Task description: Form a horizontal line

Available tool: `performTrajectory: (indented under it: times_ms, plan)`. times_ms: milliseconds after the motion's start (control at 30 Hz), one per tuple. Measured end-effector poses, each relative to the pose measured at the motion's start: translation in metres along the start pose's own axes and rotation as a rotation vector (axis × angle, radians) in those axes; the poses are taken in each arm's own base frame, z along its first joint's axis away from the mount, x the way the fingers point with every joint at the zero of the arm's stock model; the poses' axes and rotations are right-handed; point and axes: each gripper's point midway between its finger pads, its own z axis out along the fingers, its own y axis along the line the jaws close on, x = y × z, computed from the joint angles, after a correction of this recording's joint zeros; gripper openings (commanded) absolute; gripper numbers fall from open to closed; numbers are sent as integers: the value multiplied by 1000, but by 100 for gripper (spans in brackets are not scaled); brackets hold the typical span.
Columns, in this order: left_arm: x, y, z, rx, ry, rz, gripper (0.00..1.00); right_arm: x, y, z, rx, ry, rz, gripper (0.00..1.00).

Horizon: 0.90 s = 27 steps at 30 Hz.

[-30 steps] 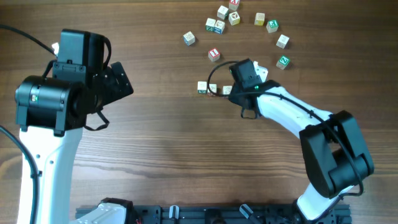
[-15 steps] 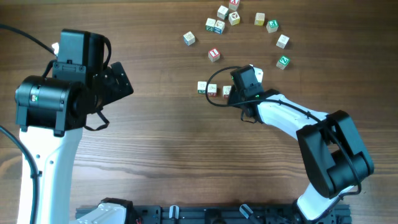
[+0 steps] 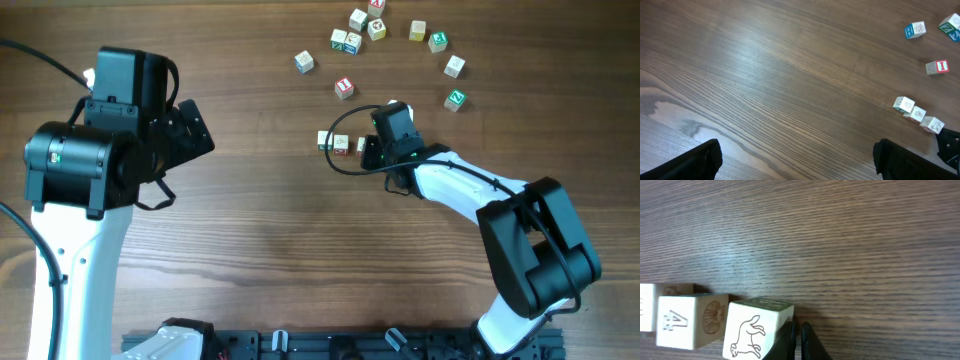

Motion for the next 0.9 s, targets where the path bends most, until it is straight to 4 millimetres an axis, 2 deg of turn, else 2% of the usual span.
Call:
performTrajectory:
  times_ms: [533, 900]
  plan:
    - [0, 0, 0, 0, 0, 0, 100, -12, 14, -1, -63, -44, -36, 8]
    - [0, 0, 0, 0, 0, 0, 100, -5, 15, 0, -76, -15, -40, 7]
